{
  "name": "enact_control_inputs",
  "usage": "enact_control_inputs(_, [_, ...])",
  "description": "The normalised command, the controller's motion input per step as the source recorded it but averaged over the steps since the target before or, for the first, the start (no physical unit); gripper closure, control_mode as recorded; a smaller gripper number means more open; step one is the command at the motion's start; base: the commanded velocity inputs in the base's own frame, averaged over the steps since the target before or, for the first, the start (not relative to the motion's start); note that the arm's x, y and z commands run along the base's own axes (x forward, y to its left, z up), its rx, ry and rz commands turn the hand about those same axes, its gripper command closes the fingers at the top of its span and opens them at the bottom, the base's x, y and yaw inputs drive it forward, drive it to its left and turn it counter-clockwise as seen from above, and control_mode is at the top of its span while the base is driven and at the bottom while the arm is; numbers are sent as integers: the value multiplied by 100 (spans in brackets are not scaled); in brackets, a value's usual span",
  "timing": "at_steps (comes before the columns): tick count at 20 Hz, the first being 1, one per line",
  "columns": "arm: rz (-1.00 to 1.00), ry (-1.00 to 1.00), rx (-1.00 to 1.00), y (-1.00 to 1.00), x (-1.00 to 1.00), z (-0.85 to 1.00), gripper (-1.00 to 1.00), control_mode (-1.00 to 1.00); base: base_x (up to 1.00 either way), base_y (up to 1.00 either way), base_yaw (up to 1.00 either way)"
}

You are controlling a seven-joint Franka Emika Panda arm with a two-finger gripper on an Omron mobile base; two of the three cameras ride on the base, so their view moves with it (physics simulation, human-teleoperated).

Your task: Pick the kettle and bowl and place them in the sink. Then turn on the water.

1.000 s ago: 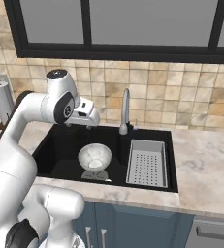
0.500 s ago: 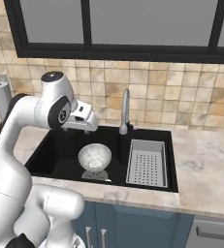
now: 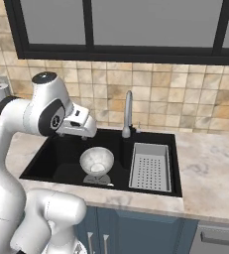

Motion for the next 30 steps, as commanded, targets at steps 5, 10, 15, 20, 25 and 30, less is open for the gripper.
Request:
enact_control_inputs(5, [2, 0, 0, 0, -40, 3, -100, -100, 0, 0, 0])
enact_control_inputs(10, [3, 0, 0, 1, -22, 0, -100, -100, 0, 0, 0])
enact_control_inputs(15, [0, 0, 0, 1, -7, 0, -100, -100, 0, 0, 0])
enact_control_inputs(20, [0, 0, 0, 0, -5, 0, -100, 100, -25, -1, 0])
enact_control_inputs(25, [0, 0, 0, 0, 0, 0, -100, 100, -68, -28, 0])
enact_control_inputs(30, [0, 0, 0, 0, 0, 0, -100, 100, -71, -48, -14])
